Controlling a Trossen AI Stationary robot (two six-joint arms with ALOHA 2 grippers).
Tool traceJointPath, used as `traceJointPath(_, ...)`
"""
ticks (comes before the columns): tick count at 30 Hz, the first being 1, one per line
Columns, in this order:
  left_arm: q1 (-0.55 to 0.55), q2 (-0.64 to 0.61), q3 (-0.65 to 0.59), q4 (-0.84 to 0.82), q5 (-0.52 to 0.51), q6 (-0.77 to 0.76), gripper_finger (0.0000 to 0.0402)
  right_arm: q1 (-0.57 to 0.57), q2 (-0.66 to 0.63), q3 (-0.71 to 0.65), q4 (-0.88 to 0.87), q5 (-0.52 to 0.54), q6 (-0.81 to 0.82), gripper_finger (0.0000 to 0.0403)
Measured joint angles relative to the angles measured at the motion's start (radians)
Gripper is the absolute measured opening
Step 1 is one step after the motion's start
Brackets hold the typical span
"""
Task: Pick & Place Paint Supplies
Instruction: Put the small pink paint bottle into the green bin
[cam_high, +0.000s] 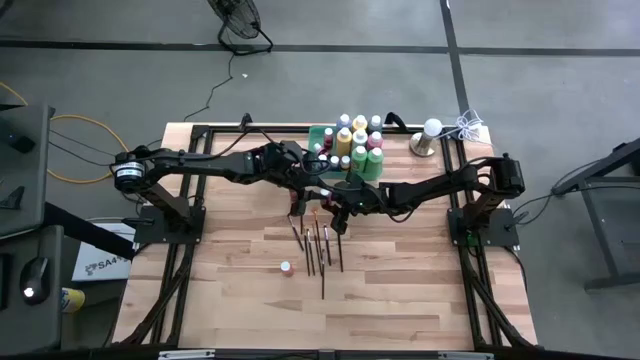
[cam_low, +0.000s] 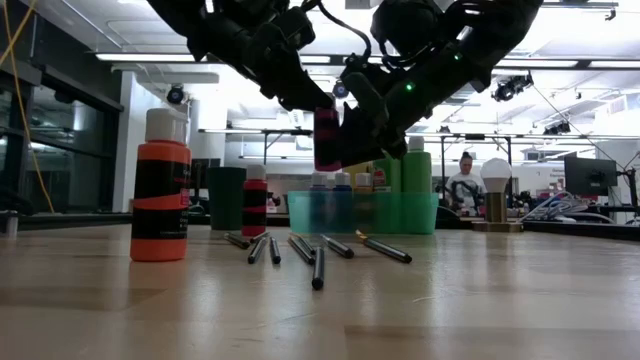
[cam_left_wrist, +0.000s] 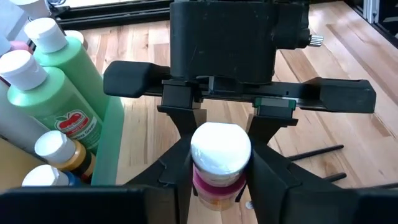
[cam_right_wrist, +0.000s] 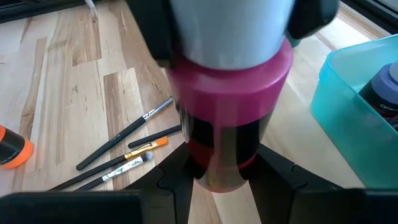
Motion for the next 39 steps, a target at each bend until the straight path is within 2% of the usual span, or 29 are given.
traceJointPath(6,0.000,0.000,0.000,-0.003,-0.001,0.004,0.0112,0.000,0.000,0.000,-0.003,-0.003,-0.005,0.0138)
traceJointPath(10,0.000,0.000,0.000,-0.007,-0.004,0.009,0.0112,0.000,-0.001,0.000,-0.013,-0.023,-0.038,0.0168)
traceJointPath(14,-0.001,0.000,0.000,-0.018,-0.038,0.038,0.0112,0.000,-0.044,0.000,-0.098,-0.031,-0.037,0.0200)
traceJointPath(22,0.001,0.000,0.000,-0.019,-0.266,0.098,0.0112,0.011,-0.199,0.000,-0.323,0.007,0.068,0.0224)
traceJointPath(29,0.003,-0.006,0.000,0.015,-0.478,0.145,0.0112,0.068,-0.224,0.000,-0.347,0.066,0.082,0.0225)
traceJointPath(31,0.014,-0.013,0.000,0.029,-0.504,0.156,0.0112,0.083,-0.224,0.000,-0.354,0.081,0.089,0.0224)
traceJointPath(39,0.112,-0.035,0.000,0.060,-0.489,0.166,0.0112,0.131,-0.222,0.000,-0.371,0.139,0.136,0.0220)
